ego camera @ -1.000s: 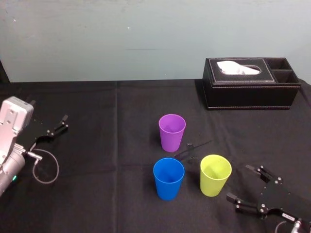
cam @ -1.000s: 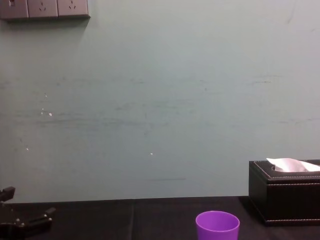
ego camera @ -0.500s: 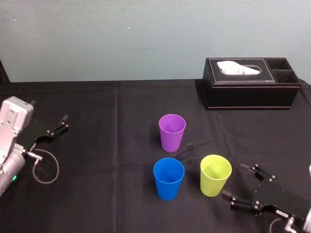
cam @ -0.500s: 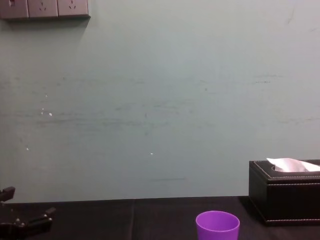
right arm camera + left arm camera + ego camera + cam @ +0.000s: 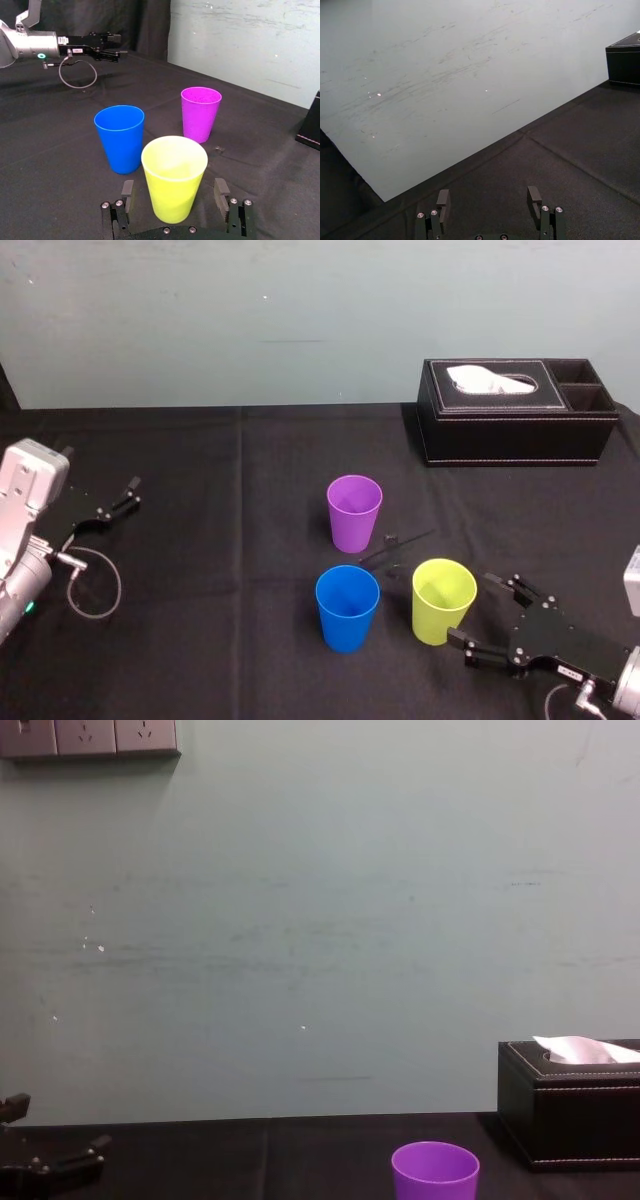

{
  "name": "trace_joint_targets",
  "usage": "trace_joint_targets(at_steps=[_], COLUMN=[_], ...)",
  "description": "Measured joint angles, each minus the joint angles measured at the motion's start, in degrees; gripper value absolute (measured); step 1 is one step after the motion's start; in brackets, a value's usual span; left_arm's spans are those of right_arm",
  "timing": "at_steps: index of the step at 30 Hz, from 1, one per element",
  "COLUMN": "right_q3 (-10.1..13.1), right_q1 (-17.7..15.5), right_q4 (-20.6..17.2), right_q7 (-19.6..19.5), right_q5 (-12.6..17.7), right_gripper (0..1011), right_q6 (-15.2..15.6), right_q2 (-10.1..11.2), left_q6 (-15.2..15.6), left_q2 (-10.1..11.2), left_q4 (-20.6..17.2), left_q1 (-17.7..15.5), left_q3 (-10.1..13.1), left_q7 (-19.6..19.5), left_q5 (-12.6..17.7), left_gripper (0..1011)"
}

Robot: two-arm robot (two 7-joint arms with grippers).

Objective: Stack the three plastic cups sequentially using one hand.

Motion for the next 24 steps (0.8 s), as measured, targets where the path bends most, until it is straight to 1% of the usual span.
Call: trace_joint_targets(at_steps=[14, 24], right_q3=[-1.8, -3.2], right_q1=[3.4, 5.3], right_q4=[2.2, 3.4], right_q7=[0.7, 1.2], right_q5=[-0.1, -0.4], right_gripper=[1004, 1004], right_q6=[0.9, 1.2], right_q2=[-1.4, -2.0], left_q6=[0.0, 0.0], left_q2=[0.0, 0.0], left_q4=[0.0, 0.0], left_q1=[0.0, 0.0], left_q3=[0.0, 0.0], left_q7=[0.0, 0.0], left_q5=[0.0, 0.0], left_gripper=[1010, 1010])
